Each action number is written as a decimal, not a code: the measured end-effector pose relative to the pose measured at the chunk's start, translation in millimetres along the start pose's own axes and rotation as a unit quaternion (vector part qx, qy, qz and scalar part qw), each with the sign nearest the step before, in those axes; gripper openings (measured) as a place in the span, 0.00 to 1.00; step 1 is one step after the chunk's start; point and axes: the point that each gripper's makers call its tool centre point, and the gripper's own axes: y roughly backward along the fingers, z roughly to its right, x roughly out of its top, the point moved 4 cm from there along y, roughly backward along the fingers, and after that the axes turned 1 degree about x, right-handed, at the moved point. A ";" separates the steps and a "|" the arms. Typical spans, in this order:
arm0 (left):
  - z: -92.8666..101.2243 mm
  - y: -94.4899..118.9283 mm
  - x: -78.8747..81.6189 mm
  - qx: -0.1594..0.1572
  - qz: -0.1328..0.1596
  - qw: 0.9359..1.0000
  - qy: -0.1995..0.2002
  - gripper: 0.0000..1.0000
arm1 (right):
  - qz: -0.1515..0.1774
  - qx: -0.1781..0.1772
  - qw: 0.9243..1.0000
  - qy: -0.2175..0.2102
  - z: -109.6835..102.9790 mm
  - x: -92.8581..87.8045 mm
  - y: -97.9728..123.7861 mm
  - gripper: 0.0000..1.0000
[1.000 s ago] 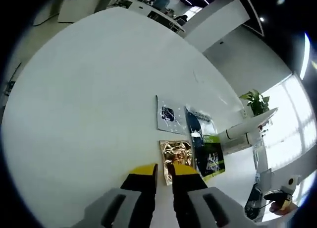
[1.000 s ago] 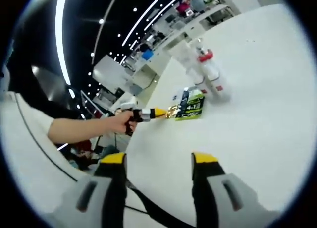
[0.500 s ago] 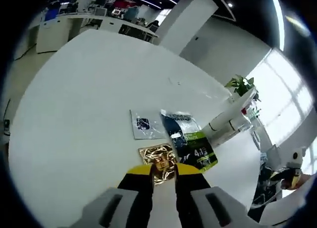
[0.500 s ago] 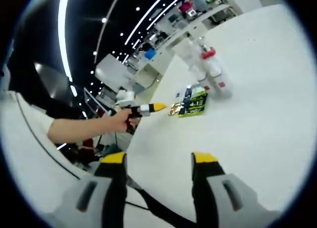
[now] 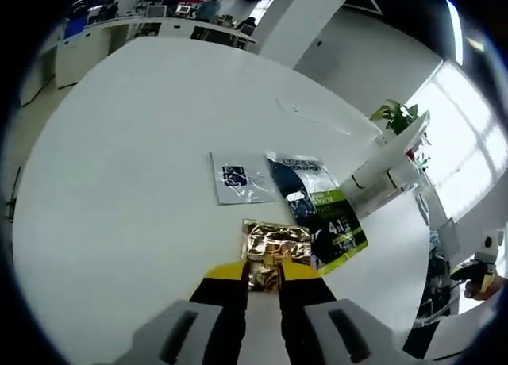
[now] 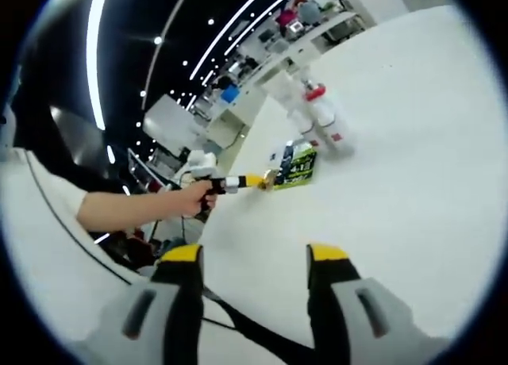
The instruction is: Arrange the skincare products in the storage area until every visible bottle or jar stands upright without overlapping.
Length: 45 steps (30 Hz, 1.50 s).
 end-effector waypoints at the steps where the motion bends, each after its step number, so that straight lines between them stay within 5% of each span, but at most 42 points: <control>1: 0.4 0.3 -0.7 -0.001 -0.002 1.000 0.001 0.15 | -0.001 0.000 1.000 0.001 -0.5 -0.2 -1.0 0.50; 3: 1.7 2.8 0.2 0.005 0.002 1.000 -0.004 0.16 | -0.003 0.004 1.000 0.002 -2.6 -0.7 -3.2 0.50; 6: 2.8 7.8 16.6 0.031 0.050 0.996 -0.069 0.20 | -0.008 0.007 1.000 0.003 -4.0 -2.4 -5.7 0.50; 8: 2.8 8.0 19.6 0.048 0.051 0.992 -0.104 0.27 | -0.011 0.008 1.000 0.002 -4.9 -3.0 -5.7 0.50; 9: 2.1 4.5 18.9 0.073 0.036 0.985 -0.153 0.35 | -0.013 0.010 1.000 0.007 -6.3 -3.0 -4.4 0.50; 13: 2.3 -11.1 6.9 0.103 -0.004 0.976 -0.194 0.49 | -0.009 0.000 1.000 0.001 0.4 -4.1 2.5 0.50; 15: -11.6 -10.9 13.6 0.152 0.000 0.954 -0.258 0.45 | -0.003 -0.003 1.000 -0.005 1.1 -3.3 6.0 0.50; 16: -5.4 -16.6 4.9 0.133 -0.009 0.968 -0.214 0.45 | 0.000 -0.006 1.000 -0.003 1.5 -3.5 7.7 0.50; 21: -7.9 -20.2 8.6 0.138 0.004 0.970 -0.198 0.41 | -0.014 -0.008 1.000 -0.018 4.7 -10.9 3.4 0.49; 40: -2.4 -24.0 16.6 0.087 -0.023 0.956 -0.278 0.39 | -0.015 -0.004 1.000 -0.011 3.3 -6.5 -3.4 0.49; 45: -2.3 -19.5 16.1 0.098 -0.022 0.955 -0.280 0.43 | -0.013 -0.003 1.000 -0.017 1.6 -12.4 -3.6 0.49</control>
